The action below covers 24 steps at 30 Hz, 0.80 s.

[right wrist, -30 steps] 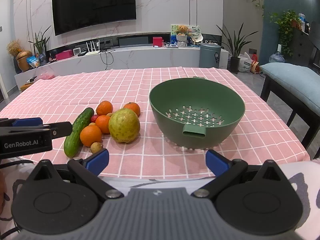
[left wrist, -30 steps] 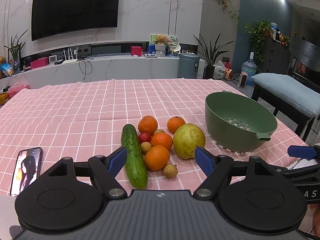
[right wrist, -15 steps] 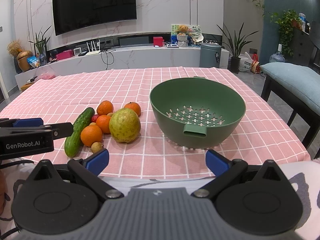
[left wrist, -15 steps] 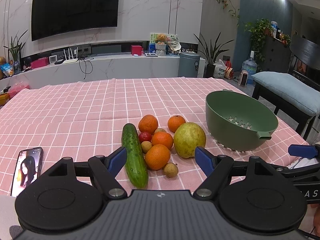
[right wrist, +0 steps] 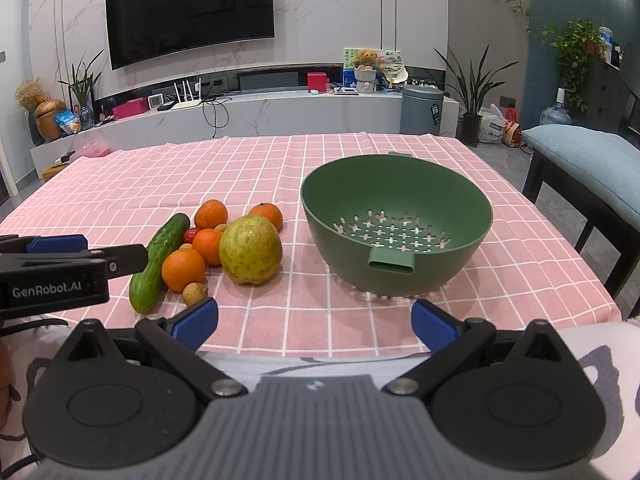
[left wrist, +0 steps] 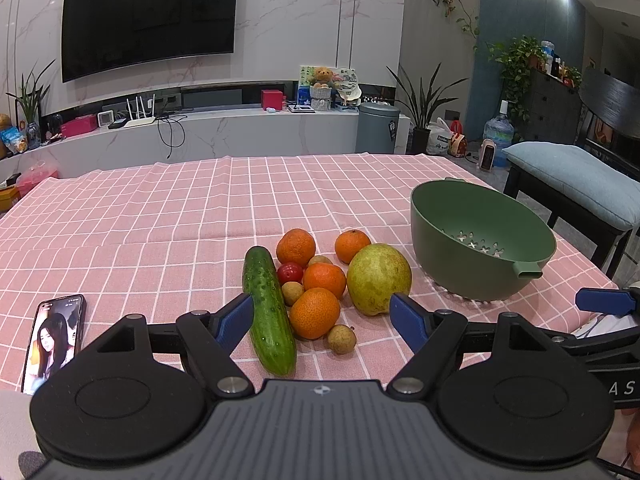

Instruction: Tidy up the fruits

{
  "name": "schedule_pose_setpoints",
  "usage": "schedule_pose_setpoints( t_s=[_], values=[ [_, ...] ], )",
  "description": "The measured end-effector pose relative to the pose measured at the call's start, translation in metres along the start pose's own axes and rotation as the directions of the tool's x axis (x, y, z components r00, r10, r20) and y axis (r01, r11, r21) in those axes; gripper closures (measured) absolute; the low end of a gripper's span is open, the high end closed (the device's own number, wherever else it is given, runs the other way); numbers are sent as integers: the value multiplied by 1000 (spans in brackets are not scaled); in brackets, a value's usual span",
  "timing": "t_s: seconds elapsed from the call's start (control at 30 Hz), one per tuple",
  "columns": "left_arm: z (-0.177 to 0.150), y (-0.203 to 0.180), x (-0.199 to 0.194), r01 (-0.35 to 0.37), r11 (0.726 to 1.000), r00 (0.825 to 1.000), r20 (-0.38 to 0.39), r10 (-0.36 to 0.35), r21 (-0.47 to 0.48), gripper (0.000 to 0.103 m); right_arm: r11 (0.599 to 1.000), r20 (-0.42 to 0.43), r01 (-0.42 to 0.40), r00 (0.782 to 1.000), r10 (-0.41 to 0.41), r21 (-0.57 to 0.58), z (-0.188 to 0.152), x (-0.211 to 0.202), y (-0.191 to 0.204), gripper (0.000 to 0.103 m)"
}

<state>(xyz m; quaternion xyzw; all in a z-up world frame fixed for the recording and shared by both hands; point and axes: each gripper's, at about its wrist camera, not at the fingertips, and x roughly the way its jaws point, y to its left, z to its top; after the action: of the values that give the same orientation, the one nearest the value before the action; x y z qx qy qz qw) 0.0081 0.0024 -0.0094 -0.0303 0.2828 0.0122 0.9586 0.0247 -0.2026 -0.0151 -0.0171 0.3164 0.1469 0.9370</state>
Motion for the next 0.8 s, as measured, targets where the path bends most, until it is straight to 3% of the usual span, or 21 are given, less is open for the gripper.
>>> schedule_pose_setpoints(
  t_s=[0.8],
  values=[
    [-2,-2,1,-1,1000,1000,-3,1,1,12,1000,-7,-5,1000,5,-7,-3,3,4,4]
  ],
)
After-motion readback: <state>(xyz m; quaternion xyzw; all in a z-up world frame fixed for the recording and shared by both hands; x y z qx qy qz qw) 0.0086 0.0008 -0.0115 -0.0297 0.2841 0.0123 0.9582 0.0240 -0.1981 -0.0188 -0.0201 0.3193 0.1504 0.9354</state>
